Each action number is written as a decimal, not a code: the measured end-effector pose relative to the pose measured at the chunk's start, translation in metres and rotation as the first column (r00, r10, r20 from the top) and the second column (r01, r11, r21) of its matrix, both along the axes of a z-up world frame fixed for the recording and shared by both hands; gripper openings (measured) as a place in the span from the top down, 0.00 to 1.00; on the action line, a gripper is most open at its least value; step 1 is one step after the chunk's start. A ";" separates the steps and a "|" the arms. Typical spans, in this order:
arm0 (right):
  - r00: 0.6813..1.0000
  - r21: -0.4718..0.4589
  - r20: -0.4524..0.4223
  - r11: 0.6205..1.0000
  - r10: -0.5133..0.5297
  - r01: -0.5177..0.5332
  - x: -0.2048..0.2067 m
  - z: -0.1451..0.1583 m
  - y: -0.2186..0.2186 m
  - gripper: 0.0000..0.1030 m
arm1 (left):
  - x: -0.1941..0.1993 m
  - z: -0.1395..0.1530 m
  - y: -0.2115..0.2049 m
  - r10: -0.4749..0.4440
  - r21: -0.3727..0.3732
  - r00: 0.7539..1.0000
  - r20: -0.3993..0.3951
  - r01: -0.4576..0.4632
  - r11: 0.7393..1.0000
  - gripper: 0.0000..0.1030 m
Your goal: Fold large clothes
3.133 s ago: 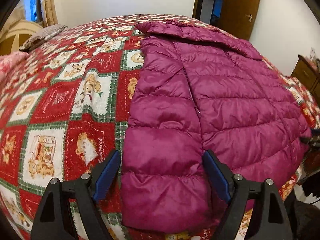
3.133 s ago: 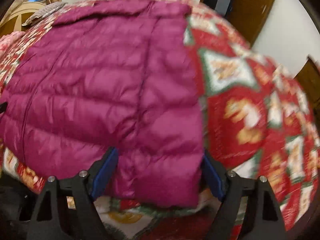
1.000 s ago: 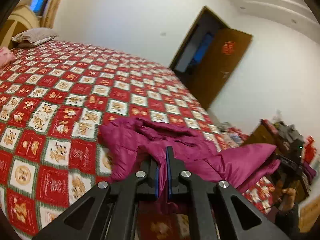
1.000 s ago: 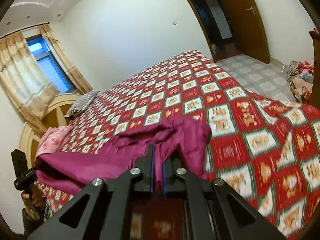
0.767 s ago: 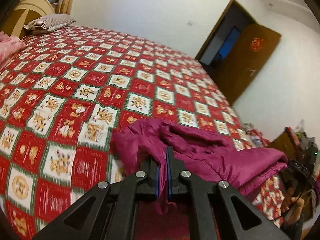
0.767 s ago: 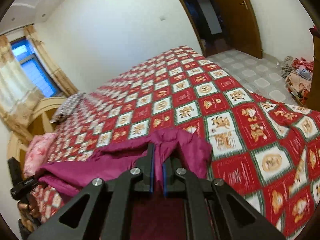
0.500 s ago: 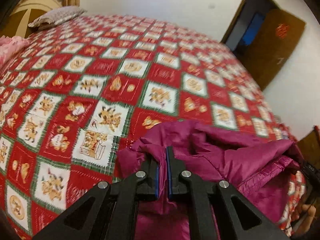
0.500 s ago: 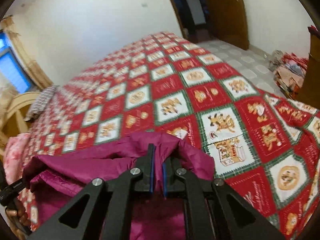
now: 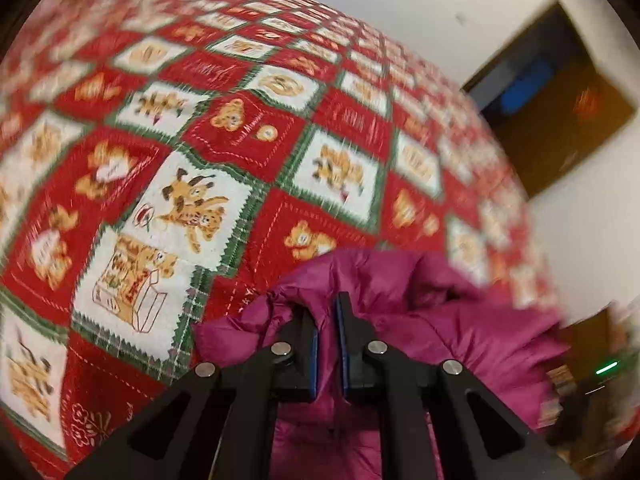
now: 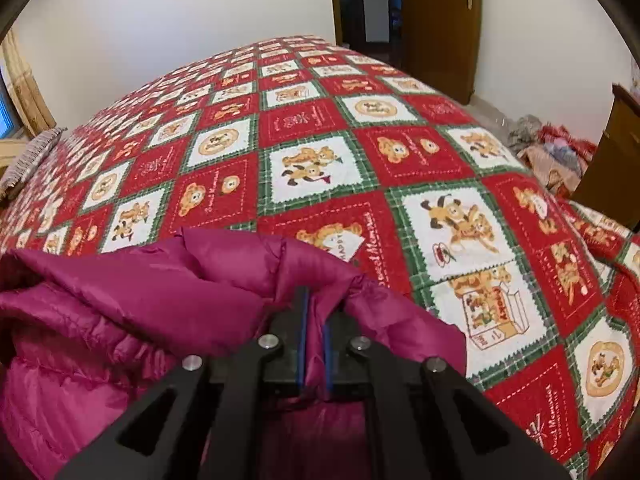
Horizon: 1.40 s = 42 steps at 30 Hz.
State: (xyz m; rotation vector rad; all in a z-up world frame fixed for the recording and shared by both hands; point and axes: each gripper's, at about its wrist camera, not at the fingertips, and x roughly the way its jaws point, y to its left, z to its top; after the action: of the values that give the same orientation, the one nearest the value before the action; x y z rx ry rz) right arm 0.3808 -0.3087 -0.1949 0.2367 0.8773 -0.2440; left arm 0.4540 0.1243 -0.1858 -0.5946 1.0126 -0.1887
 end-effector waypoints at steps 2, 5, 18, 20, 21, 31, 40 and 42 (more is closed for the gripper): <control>1.000 0.002 0.004 1.000 0.007 -0.007 0.000 0.001 0.001 0.92 | -0.002 0.010 0.021 0.012 -0.111 1.000 0.023 -0.009 0.994 0.91; 0.999 0.042 0.033 0.999 0.015 -0.016 -0.003 0.005 -0.003 0.87 | -0.005 0.037 0.050 0.068 -0.124 0.995 0.067 -0.060 0.990 0.80; 0.933 -0.077 0.311 0.983 0.181 -0.165 -0.076 0.124 0.025 0.26 | -0.032 0.093 -0.048 -0.140 0.461 0.952 0.270 0.000 0.888 0.21; 0.934 -0.136 0.231 0.959 0.273 -0.247 -0.052 0.120 0.052 0.44 | -0.021 0.084 -0.080 -0.183 0.508 0.952 0.246 0.034 0.861 0.21; 0.935 -0.167 0.189 0.948 0.301 -0.271 -0.034 0.115 0.064 0.46 | -0.011 0.078 -0.094 -0.202 0.534 0.952 0.229 0.050 0.844 0.21; 0.958 -0.121 -0.002 0.951 0.288 -0.286 0.032 0.010 0.078 0.59 | 0.042 -0.003 -0.113 -0.141 0.669 0.984 0.110 0.031 0.743 0.20; 0.953 -0.036 0.070 0.955 0.296 -0.294 0.018 -0.003 0.074 0.59 | 0.027 -0.029 -0.092 -0.052 0.522 0.985 0.164 -0.042 0.852 0.09; 0.955 -0.008 0.082 0.958 0.286 -0.287 0.018 -0.005 0.070 0.59 | 0.032 -0.034 -0.092 -0.045 0.514 0.988 0.151 -0.040 0.857 0.08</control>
State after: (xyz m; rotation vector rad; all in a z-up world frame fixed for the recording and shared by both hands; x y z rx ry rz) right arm 0.3993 -0.2385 -0.1994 0.1199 0.8188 0.0382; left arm 0.4861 0.0323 -0.2198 -0.0816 0.8605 0.0396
